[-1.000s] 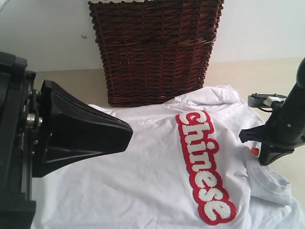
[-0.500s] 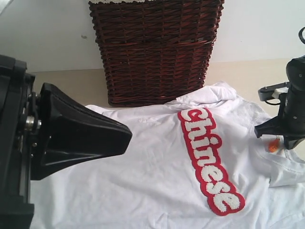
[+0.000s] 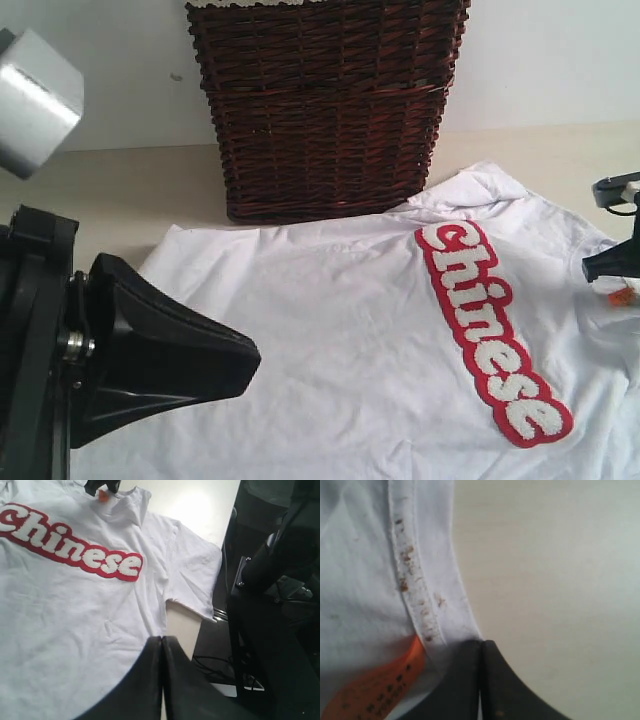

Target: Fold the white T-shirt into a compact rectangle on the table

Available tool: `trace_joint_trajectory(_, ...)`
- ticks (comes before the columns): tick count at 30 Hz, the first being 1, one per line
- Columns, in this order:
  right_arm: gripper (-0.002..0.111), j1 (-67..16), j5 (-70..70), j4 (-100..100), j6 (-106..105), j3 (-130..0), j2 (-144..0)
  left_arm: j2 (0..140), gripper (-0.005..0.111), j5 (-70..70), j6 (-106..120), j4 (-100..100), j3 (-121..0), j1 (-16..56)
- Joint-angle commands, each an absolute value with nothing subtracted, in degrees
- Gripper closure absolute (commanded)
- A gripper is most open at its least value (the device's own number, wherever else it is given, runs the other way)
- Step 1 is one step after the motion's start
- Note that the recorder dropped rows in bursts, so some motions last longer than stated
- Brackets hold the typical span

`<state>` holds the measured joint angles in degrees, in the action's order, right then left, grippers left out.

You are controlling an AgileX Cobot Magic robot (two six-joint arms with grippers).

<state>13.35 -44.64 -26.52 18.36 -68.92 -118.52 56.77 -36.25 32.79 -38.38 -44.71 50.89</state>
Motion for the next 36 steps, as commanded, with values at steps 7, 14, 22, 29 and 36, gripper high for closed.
trace_joint_trajectory(7, 0.108, 20.3, -53.3, -28.1, 17.0, -72.8, -118.2, 55.4, 0.107, -36.9, 32.3, -37.3, -44.5, 50.8)
trace_joint_trajectory(14, 0.108, 19.3, -43.0, -22.4, 14.3, -74.2, -109.7, 55.4, 0.107, -35.3, 32.1, -37.2, -43.3, 50.8)
trace_joint_trajectory(22, 0.108, 19.3, -35.0, 14.6, -16.5, -76.5, -111.5, 54.6, 0.107, -30.7, 30.8, -36.3, -43.2, 50.8)
trace_joint_trajectory(29, 0.108, 17.0, -39.3, 14.4, -16.3, -95.5, -126.2, 50.9, 0.107, -26.8, 28.1, -34.4, -43.2, 49.7)
trace_joint_trajectory(36, 0.067, 15.3, -43.8, 14.6, -21.6, -107.3, -133.9, 50.4, 0.107, -27.3, 27.9, -33.3, -43.2, 47.8)
